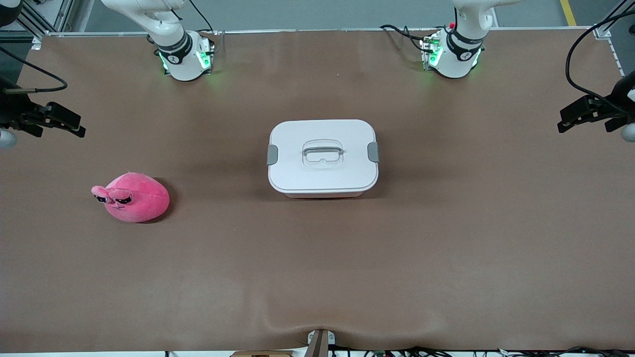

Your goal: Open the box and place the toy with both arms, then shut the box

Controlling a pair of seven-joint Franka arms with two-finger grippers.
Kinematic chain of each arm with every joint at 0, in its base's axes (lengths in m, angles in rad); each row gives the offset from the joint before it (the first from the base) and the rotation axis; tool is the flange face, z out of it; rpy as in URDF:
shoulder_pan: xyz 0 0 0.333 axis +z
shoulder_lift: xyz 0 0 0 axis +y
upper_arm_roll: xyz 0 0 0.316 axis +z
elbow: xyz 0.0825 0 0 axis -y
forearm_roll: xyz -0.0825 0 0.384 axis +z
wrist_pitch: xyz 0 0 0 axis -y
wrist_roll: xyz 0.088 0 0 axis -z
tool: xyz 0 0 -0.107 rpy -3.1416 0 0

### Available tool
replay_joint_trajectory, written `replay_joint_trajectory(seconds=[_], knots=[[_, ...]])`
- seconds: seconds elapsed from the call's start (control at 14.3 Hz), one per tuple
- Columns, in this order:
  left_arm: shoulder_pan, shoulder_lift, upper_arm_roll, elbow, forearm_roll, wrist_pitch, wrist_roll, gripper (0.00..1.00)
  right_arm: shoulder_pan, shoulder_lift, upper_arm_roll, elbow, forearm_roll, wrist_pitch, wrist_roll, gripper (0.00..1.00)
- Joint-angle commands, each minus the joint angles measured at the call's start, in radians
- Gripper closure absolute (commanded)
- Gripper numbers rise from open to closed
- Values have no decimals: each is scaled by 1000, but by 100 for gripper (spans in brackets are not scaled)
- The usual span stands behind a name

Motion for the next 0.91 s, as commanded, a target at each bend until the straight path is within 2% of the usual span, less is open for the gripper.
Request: replay_joint_trajectory(seconds=[0.0,0.7,0.84], knots=[[19,12,-12,27,-3,-22,9,0,1,-5,-2,-3,1,-2,-7,0],[22,26,-2,36,25,-13,9,0,1,-5,-2,-4,1,-2,-7,0],[29,49,12,49,22,40,7,0,1,-3,-2,-4,1,-2,-7,0]])
